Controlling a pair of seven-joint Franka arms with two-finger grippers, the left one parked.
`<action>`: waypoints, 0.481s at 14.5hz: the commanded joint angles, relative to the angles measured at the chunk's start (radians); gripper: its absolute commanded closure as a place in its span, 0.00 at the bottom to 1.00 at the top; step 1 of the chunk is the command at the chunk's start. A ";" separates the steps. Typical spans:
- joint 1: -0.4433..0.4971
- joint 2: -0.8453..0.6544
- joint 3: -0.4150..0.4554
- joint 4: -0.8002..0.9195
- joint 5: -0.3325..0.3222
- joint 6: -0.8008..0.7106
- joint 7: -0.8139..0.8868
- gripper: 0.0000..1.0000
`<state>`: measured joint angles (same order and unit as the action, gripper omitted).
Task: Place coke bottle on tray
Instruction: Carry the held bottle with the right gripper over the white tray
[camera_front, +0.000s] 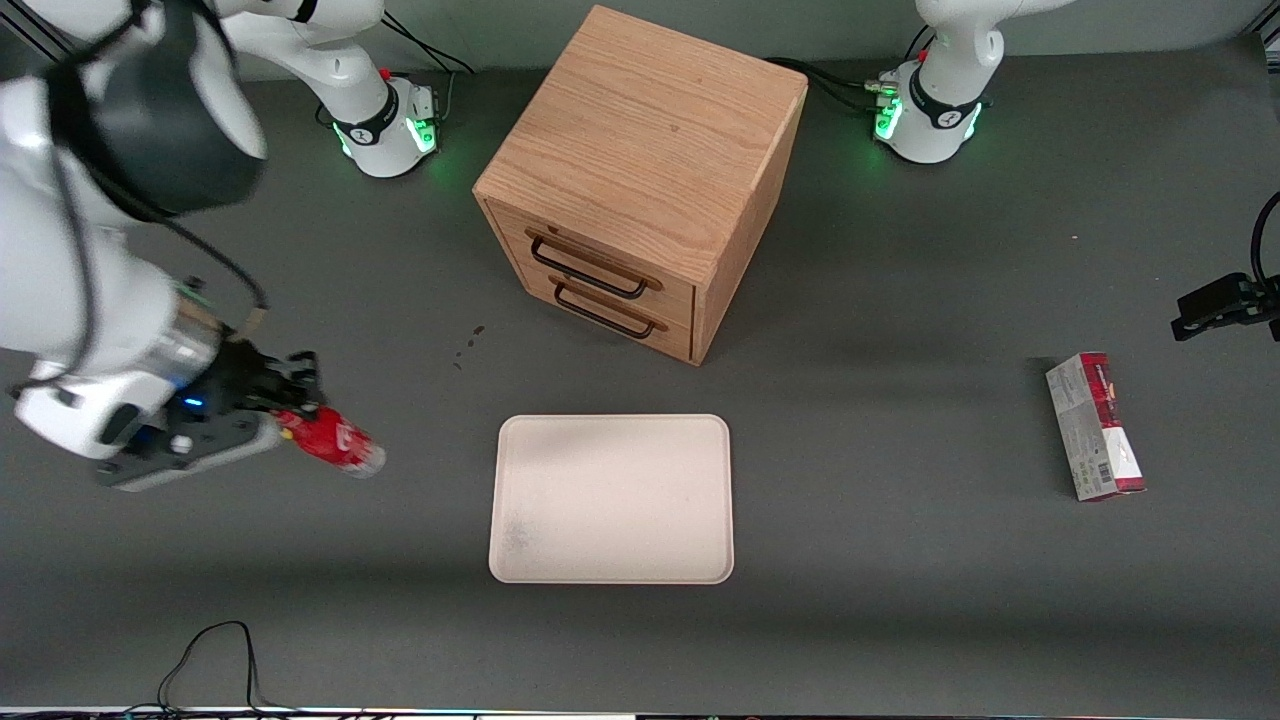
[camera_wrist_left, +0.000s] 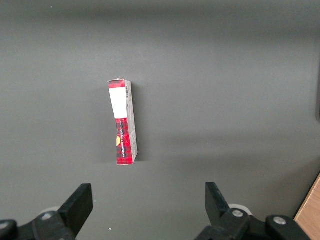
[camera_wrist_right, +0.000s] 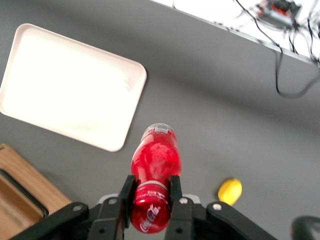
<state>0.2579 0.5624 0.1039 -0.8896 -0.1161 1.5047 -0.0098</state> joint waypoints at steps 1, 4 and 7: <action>0.076 0.053 0.013 0.086 -0.045 0.006 0.082 1.00; 0.110 0.065 0.026 0.086 -0.043 0.032 0.100 1.00; 0.107 0.103 0.043 0.086 -0.043 0.087 0.100 1.00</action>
<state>0.3732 0.6179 0.1294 -0.8548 -0.1360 1.5612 0.0733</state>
